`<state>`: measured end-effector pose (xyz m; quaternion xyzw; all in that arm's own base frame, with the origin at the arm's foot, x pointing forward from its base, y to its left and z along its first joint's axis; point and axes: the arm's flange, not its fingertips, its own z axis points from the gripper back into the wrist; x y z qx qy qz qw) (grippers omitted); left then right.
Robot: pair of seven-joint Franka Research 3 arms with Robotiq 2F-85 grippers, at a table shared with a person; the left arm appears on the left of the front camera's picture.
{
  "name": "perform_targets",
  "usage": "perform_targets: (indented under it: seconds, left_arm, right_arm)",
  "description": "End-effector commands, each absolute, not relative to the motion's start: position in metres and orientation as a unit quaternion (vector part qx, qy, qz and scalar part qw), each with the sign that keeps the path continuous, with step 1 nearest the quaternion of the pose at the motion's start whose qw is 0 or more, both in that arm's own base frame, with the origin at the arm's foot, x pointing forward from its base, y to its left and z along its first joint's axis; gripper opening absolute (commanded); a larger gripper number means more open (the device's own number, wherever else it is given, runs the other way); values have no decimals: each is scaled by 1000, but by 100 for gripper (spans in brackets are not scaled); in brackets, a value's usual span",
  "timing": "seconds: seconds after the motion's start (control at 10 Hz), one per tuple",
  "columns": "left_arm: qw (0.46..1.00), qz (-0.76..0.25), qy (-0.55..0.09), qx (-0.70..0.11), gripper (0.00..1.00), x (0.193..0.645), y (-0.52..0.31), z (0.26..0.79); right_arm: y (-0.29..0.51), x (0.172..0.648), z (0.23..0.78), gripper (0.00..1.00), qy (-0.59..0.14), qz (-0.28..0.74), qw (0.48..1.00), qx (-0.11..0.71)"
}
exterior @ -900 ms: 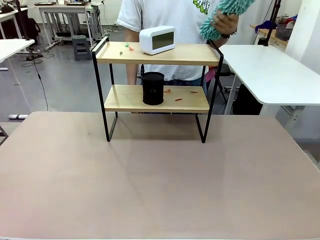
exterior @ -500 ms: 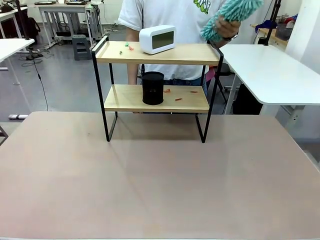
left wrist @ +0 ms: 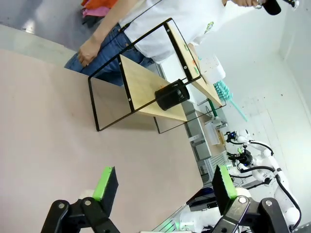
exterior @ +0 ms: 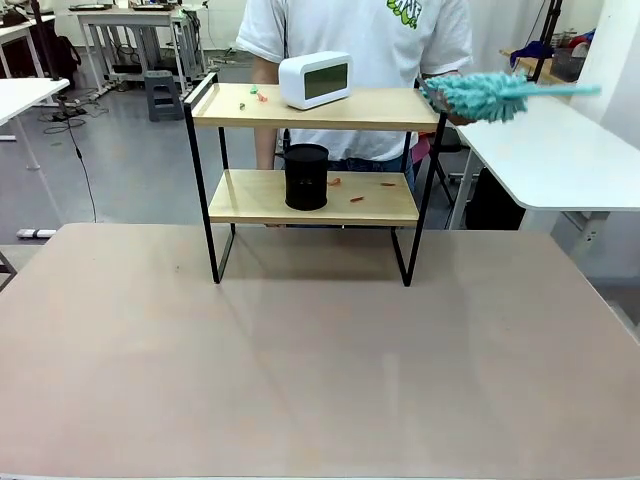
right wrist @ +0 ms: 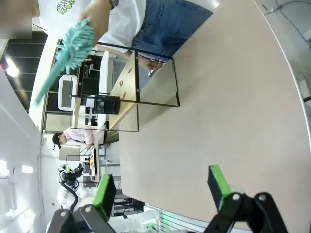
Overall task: Clean the shelf.
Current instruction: Pick up the Duster from the human.
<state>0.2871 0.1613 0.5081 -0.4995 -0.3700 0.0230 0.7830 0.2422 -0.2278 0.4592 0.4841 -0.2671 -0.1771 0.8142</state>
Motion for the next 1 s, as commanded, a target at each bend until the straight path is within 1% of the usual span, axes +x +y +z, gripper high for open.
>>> perform_targets:
  seconds: [0.0,0.3,0.4,0.5,0.7,0.9]
  left_arm:
    - [775,14,-381,-504,100,292,161,507]
    - [775,14,-381,-504,100,292,161,507]
    - [775,14,-381,-504,100,292,161,507]
    - [775,14,-381,-504,100,292,161,507]
    - [775,14,-381,-504,100,292,161,507]
    - [775,14,-381,-504,100,292,161,507]
  right_arm:
    - [-227,244,458,100,-280,-166,809,489]
    - [-227,244,458,100,-280,-166,809,489]
    - [-229,242,458,100,-268,-178,813,485]
    - [-225,263,468,100,-228,-187,810,507]
    - [-228,313,517,100,-160,-248,761,577]
    - [-213,369,542,100,-119,-320,737,583]
